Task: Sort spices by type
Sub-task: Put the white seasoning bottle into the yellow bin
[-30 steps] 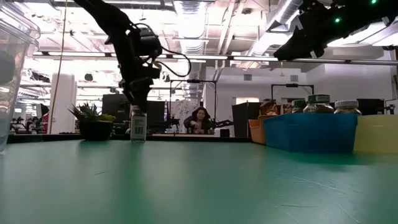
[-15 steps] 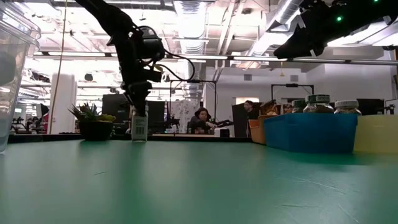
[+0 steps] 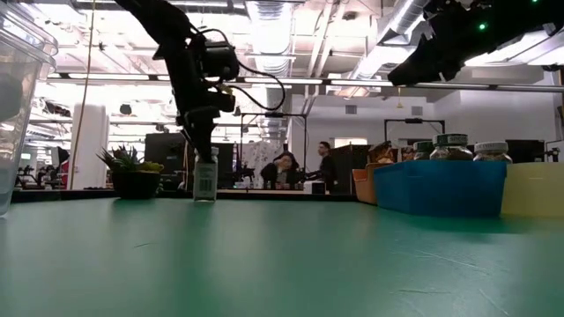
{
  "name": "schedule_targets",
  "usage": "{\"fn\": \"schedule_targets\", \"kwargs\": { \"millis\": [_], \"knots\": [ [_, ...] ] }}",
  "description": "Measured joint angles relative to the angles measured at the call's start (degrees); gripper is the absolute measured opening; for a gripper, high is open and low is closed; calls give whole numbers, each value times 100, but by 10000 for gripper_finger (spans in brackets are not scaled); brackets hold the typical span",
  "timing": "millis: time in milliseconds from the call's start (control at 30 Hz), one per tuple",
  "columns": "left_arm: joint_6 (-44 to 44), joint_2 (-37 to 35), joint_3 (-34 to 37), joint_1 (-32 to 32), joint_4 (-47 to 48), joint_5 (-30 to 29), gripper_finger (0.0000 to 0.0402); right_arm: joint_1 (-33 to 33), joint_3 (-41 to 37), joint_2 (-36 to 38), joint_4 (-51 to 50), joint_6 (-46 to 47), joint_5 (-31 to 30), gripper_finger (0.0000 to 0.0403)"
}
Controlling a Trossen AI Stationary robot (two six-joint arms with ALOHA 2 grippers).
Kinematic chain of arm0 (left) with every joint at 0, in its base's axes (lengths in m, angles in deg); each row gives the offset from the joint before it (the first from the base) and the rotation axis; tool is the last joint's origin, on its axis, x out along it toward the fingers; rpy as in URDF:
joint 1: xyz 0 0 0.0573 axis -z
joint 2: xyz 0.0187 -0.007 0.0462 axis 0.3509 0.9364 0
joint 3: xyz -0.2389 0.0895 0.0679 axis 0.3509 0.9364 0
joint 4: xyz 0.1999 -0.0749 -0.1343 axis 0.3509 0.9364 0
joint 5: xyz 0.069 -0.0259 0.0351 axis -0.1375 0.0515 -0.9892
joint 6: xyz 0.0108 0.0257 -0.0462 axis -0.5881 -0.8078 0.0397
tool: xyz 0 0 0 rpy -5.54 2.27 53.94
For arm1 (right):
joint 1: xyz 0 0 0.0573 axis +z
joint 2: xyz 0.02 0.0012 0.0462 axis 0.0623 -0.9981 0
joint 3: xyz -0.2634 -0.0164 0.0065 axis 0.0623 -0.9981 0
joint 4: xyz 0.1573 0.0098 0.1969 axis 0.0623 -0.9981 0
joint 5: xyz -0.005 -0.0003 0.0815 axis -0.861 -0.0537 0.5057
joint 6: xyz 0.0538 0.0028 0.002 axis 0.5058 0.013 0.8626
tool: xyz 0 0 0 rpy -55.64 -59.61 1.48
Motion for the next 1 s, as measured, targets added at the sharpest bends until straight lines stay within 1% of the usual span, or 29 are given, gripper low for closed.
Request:
{"fn": "schedule_targets", "kwargs": {
  "millis": [233, 333, 533, 667, 800, 867, 933, 1000],
  "knots": [
    [281, -11, -164, 784, 297, 256, 194, 211, 0, -231, 197, -215, 54, 179],
    [399, -11, -276, 1135, 179, 441, 194, 289, 0, -393, 522, -271, 91, 179],
    [738, -9, -297, 1785, -203, 787, 194, 401, 6, -891, 1140, -364, 455, 179],
    [869, -9, -297, 2220, -529, 825, 197, 504, 134, -1180, 1127, -342, 458, 185],
    [1026, 54, -299, 2628, -1109, 826, 200, 601, 376, -1343, 979, -273, 458, 194],
    [1070, 121, -297, 2782, -1288, 827, 201, 681, 492, -1361, 821, -267, 458, 198],
    [1216, 243, -299, 2892, -1658, 853, 202, 760, 644, -1378, 634, -217, 460, 201],
    [1293, 337, -299, 2967, -1800, 859, 203, 857, 763, -1391, 248, -104, 460, 202]
  ]
}}
